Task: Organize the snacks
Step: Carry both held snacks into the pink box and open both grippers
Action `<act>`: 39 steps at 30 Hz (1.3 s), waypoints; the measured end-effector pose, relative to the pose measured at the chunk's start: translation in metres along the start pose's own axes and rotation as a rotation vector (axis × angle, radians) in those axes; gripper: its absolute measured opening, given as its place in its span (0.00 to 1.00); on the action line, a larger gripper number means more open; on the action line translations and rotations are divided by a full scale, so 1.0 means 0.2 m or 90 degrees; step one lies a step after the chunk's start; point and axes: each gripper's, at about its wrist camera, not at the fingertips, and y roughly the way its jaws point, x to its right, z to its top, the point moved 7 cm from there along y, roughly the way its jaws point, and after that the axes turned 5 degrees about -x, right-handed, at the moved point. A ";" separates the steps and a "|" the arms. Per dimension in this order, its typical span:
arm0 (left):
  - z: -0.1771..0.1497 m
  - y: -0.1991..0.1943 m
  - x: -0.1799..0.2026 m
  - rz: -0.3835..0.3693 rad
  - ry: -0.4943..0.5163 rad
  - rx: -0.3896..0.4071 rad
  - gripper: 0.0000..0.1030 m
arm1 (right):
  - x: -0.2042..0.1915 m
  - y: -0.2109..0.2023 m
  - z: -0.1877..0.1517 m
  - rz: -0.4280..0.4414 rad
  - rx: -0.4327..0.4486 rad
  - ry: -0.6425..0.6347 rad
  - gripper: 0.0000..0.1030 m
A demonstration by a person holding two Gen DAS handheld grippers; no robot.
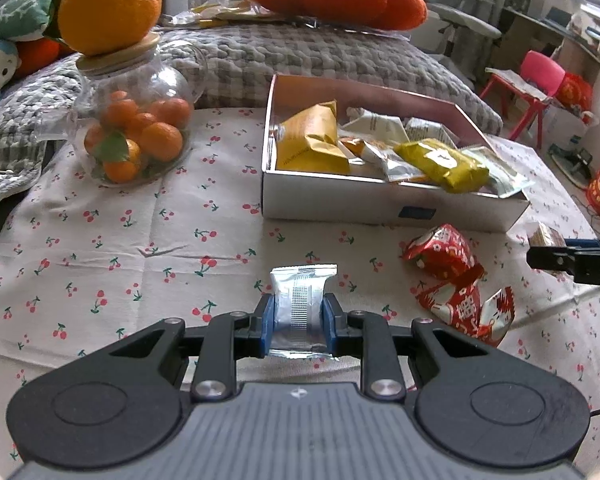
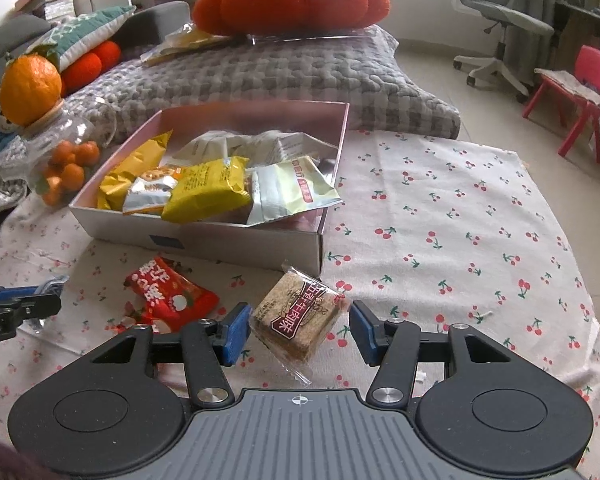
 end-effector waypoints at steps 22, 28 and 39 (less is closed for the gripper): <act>0.44 0.01 0.09 0.001 -0.040 0.071 0.22 | 0.02 -0.08 0.33 0.089 0.080 0.130 0.52; 0.57 0.12 0.15 -0.016 -0.035 0.079 0.22 | 0.03 0.02 0.44 0.091 0.096 0.130 0.52; 0.63 0.30 0.16 -0.009 -0.032 0.072 0.23 | 0.03 0.18 0.49 0.095 0.088 0.138 0.53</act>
